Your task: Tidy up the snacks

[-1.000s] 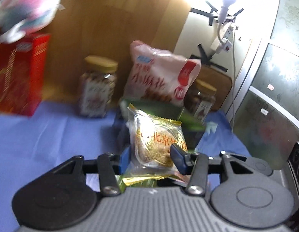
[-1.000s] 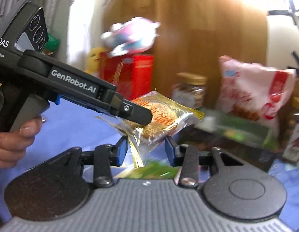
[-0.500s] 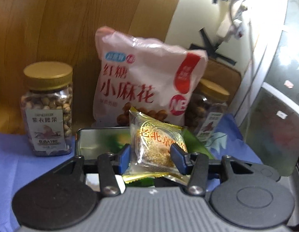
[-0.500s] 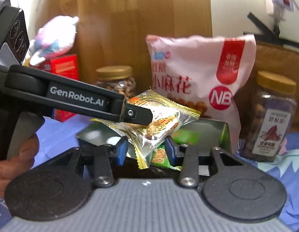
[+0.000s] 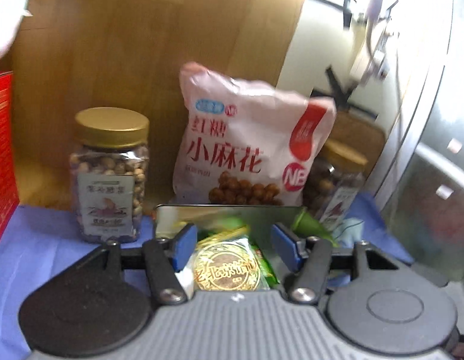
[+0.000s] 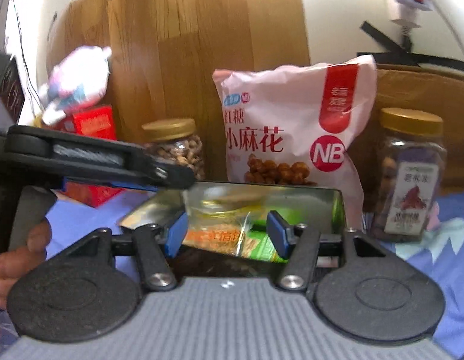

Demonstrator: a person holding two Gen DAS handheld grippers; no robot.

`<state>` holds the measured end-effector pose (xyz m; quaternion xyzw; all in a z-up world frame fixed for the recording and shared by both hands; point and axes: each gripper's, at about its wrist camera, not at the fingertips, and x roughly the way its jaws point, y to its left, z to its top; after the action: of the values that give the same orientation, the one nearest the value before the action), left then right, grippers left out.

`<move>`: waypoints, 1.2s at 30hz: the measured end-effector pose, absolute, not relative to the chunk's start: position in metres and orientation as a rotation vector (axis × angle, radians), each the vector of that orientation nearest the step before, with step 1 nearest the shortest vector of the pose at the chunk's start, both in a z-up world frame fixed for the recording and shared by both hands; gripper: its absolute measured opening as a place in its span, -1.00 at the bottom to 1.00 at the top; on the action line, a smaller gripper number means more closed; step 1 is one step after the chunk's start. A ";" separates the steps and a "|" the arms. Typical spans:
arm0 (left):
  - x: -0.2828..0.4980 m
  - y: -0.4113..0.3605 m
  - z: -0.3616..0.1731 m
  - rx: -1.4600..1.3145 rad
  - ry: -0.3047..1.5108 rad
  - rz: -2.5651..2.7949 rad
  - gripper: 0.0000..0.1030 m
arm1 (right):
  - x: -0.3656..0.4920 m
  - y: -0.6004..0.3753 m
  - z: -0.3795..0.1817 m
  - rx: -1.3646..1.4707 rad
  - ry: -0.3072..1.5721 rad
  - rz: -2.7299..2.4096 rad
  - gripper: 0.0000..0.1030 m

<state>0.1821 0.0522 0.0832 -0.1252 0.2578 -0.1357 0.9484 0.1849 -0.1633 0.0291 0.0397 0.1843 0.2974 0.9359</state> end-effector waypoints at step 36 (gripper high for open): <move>0.057 0.104 0.009 -0.131 0.744 0.144 0.26 | 0.022 -0.153 -0.007 -0.098 0.445 0.850 -0.33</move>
<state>0.0571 0.1040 0.0089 -0.0637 0.3628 0.0702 0.9270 0.0218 -0.1528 -0.0067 -0.0471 0.2139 0.4088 0.8859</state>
